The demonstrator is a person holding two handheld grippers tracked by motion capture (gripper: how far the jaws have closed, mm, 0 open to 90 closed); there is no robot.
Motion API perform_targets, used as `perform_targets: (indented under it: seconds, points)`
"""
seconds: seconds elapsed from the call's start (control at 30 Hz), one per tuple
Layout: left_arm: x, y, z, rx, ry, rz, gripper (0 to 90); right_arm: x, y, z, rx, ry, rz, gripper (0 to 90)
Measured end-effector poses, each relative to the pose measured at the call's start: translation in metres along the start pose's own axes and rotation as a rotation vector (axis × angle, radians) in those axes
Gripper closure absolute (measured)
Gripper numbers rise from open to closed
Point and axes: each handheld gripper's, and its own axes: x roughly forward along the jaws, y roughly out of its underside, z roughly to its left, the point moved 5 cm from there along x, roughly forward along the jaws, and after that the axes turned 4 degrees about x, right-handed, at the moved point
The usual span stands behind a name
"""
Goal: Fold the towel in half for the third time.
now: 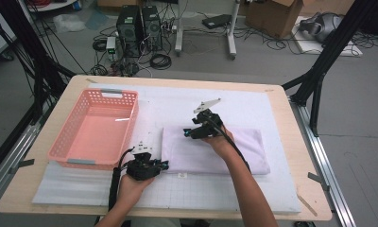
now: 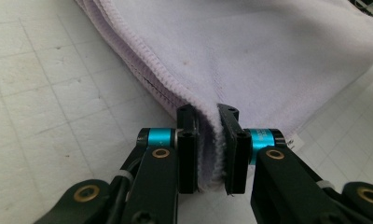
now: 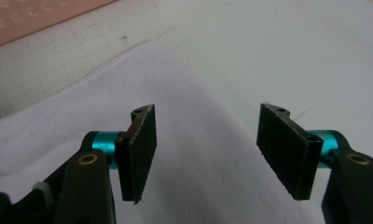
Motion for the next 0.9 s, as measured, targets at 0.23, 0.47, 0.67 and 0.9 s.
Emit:
perform_targets:
  seconds: [0.23,0.47,0.67,0.9]
  points:
    - [-0.001,0.0,0.001,-0.009,0.002,0.003,78.9,0.032,-0.015,0.007,-0.048,-0.01,0.056,41.5]
    - [-0.002,0.0,0.002,-0.015,0.001,0.007,79.4,0.056,-0.016,0.011,-0.077,-0.015,0.132,47.0]
    - [-0.004,0.0,0.003,-0.021,-0.003,0.013,80.7,0.059,-0.017,0.013,-0.087,-0.07,0.155,64.0]
    - [-0.014,-0.001,0.003,-0.025,-0.016,0.017,82.4,0.057,-0.021,0.021,-0.11,-0.092,0.146,81.0]
